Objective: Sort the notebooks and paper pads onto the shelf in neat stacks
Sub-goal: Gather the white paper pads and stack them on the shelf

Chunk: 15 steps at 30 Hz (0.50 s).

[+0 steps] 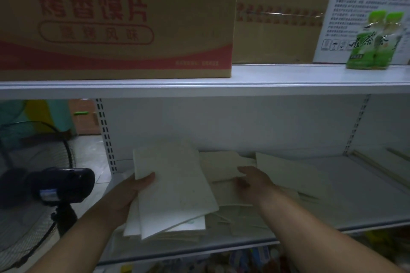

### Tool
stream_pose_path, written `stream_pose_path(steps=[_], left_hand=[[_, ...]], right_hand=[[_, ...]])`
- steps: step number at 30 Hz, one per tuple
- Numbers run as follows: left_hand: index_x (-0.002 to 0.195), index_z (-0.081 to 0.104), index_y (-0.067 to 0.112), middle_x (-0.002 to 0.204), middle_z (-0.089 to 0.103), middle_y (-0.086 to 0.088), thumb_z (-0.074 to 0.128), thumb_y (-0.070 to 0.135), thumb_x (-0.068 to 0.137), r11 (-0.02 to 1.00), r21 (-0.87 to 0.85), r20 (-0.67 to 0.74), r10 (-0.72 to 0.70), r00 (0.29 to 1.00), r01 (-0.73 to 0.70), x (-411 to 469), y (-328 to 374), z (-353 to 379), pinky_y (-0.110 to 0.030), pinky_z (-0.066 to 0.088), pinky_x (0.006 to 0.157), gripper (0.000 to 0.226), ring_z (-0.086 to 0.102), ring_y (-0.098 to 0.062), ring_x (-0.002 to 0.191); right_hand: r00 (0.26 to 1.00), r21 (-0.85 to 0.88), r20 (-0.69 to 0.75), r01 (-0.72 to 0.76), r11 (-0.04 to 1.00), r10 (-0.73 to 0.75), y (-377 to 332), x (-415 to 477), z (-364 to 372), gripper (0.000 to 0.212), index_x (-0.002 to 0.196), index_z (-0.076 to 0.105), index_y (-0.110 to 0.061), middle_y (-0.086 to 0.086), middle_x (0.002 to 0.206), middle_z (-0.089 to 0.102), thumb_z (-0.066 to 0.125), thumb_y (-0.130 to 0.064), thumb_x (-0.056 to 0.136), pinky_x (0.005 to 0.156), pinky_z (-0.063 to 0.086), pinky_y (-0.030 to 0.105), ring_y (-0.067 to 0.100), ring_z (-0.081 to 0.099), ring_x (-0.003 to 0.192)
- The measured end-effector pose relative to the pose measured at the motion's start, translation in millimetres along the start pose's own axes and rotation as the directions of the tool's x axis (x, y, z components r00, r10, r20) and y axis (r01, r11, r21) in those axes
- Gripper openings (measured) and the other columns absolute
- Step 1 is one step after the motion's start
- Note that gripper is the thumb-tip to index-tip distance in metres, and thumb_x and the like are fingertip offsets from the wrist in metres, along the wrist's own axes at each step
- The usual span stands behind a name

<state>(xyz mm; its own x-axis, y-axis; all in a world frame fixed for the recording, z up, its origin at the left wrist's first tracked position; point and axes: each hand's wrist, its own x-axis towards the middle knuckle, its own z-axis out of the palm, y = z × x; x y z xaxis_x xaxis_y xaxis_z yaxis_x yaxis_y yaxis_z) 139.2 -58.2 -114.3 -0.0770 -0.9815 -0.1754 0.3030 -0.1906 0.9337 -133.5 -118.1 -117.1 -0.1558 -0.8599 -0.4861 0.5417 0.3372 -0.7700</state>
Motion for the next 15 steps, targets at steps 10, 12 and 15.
stream_pose_path(steps=[10, 12, 15], left_hand=[[0.112, 0.060, 0.018, 0.101, 0.073, -0.016, 0.064, 0.022, 0.077, 0.999, 0.040, -0.088, -0.012, 0.996, 0.016, -15.2, -0.5, 3.1, -0.043, 0.058, 0.072, 0.036, 0.070, -0.034, 0.087], [0.113, 0.060, 0.018, 0.102, 0.072, -0.016, 0.063, 0.020, 0.080, 0.999, 0.044, -0.113, 0.004, 0.994, 0.001, -19.2, 3.6, 1.8, -0.044, 0.057, 0.075, 0.033, 0.070, -0.035, 0.089], [0.109, 0.060, 0.017, 0.098, 0.073, -0.017, 0.059, 0.013, 0.088, 1.000, 0.023, -0.138, 0.008, 0.990, -0.005, -21.4, 9.9, 2.1, -0.046, 0.058, 0.074, 0.022, 0.068, -0.035, 0.087]], right_hand=[[0.956, -0.316, 0.074, 0.293, 0.902, -0.284, 1.6, 17.2, 31.8, 0.018, 0.097, 0.049, -0.012, 0.010, 0.087, 0.055, 0.041, 0.003, 0.091, 0.057, 0.055, 0.029, 0.019, 0.055, 0.068], [0.899, -0.085, 0.094, 0.436, 0.896, -0.429, -8.9, 11.4, 27.2, 0.039, 0.114, 0.055, -0.015, 0.013, 0.103, 0.062, 0.038, 0.008, 0.087, 0.068, 0.054, 0.036, 0.025, 0.061, 0.081], [0.812, 0.046, 0.027, 0.581, 0.812, -0.583, -47.5, -0.7, 1.1, 0.040, 0.109, 0.061, -0.012, 0.012, 0.097, 0.062, 0.038, 0.001, 0.080, 0.062, 0.051, 0.029, 0.024, 0.059, 0.079]])
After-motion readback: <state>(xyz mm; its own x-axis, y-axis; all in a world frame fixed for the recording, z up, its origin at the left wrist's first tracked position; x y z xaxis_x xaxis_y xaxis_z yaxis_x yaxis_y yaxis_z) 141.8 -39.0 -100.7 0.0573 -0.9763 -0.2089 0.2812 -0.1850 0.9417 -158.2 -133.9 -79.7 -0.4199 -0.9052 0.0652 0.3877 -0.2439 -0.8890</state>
